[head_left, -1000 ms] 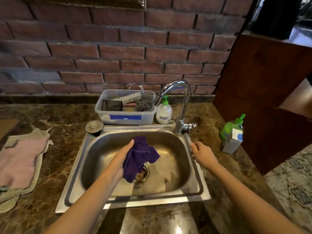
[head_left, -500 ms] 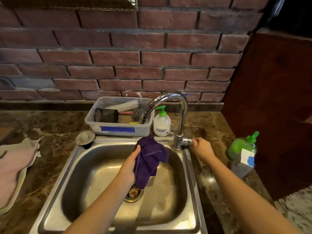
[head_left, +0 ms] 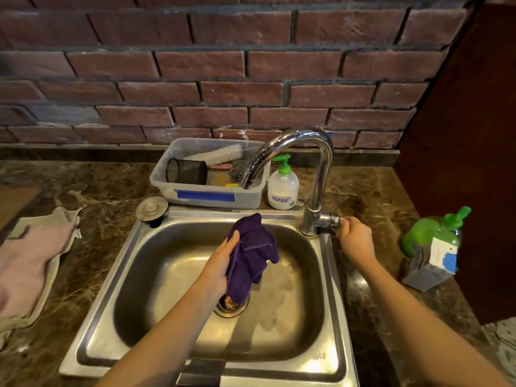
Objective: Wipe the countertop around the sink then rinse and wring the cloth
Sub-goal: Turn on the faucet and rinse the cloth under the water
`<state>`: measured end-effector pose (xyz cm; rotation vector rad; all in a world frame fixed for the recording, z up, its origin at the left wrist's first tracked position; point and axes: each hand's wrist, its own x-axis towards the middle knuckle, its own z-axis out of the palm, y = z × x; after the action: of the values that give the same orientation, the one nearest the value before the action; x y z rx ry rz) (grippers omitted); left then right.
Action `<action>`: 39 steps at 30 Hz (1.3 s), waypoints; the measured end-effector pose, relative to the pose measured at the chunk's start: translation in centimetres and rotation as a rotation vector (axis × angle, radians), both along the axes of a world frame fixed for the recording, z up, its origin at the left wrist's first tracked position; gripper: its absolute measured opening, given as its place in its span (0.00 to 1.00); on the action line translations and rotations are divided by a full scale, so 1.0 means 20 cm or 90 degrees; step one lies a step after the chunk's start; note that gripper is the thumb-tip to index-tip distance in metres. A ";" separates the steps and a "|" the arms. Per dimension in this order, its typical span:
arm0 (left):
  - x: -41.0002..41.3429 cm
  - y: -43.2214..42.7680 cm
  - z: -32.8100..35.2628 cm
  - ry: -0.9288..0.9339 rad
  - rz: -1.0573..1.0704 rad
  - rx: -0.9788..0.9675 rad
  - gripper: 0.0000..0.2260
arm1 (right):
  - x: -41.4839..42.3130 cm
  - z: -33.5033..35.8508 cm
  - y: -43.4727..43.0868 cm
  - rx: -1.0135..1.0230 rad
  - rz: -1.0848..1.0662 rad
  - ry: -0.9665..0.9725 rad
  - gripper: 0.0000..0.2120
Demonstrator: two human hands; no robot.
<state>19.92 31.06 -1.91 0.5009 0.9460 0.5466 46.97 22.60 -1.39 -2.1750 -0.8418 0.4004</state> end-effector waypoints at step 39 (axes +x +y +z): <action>-0.07 0.07 0.05 0.231 -0.013 0.332 0.14 | -0.94 0.16 0.44 -0.041 0.294 0.043 0.22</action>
<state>18.54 32.46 -0.90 1.1046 1.1412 0.7007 28.11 31.33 1.87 -1.9989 -1.3092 0.7310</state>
